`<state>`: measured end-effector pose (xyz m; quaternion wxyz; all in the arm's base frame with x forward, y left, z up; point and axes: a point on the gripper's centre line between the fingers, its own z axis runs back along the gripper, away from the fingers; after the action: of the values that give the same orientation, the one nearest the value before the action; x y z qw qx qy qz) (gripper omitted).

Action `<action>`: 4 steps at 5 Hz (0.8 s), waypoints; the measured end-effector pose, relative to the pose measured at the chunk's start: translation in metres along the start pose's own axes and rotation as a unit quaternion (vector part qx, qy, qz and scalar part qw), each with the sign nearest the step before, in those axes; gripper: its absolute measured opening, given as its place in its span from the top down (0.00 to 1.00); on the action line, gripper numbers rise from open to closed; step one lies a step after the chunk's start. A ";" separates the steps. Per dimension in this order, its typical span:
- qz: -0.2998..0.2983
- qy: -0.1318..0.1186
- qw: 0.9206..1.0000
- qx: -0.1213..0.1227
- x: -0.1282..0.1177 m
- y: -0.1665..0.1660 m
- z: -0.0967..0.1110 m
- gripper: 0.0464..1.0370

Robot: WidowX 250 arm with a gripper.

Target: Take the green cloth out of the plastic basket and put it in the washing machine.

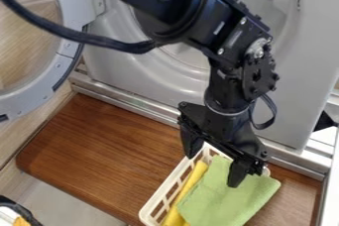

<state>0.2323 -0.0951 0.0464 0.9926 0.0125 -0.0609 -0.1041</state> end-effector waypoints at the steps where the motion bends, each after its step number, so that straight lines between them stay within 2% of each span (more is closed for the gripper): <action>1: 0.004 0.014 1.000 0.005 -0.003 0.000 -0.006 0.04; 2: -0.012 0.019 0.999 0.024 0.012 -0.033 -0.014 0.04; 4: -0.033 0.033 0.998 0.031 0.041 -0.068 -0.037 0.04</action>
<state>0.2623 -0.1700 0.0122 0.9893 0.0488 -0.0308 -0.1343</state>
